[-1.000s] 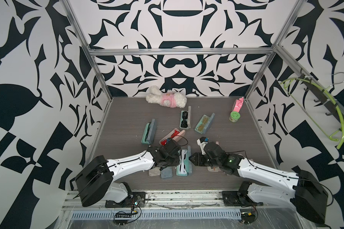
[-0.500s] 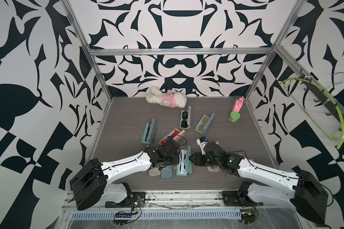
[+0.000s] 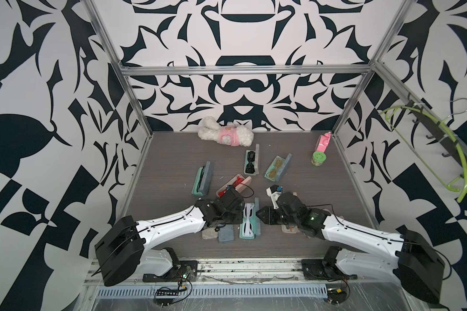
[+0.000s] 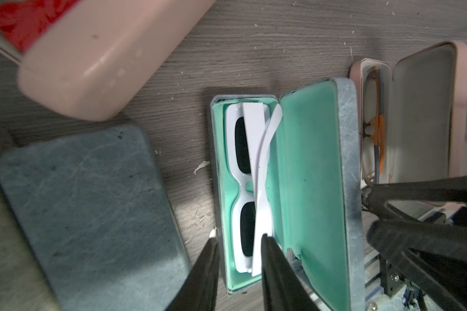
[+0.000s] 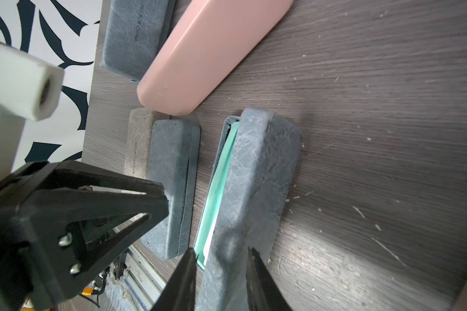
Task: Close the glasses case
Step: Move the glasses case to the center of the board, then close the glasses case at the center of the board.
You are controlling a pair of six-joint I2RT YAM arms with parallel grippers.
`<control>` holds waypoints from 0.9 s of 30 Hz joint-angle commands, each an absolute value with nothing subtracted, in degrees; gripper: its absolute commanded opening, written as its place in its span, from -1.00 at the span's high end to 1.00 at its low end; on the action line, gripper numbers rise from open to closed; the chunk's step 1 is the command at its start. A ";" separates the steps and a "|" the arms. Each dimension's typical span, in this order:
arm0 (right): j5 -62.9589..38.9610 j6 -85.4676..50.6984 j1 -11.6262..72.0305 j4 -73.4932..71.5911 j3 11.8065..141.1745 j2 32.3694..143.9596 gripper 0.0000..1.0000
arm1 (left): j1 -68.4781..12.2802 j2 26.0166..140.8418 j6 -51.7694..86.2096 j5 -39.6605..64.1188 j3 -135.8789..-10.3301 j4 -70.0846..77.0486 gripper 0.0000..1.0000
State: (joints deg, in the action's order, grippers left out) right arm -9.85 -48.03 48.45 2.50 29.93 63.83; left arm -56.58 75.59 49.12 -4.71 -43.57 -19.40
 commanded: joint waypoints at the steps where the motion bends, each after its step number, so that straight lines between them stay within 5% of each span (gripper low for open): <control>1: -10.45 -47.20 48.08 0.01 29.89 64.40 0.34 | -56.25 75.93 47.90 -4.22 -42.91 -21.05 0.38; 27: -10.72 -47.73 47.78 -2.37 28.73 66.88 0.46 | -56.25 76.91 48.17 -3.26 -41.75 -19.92 0.47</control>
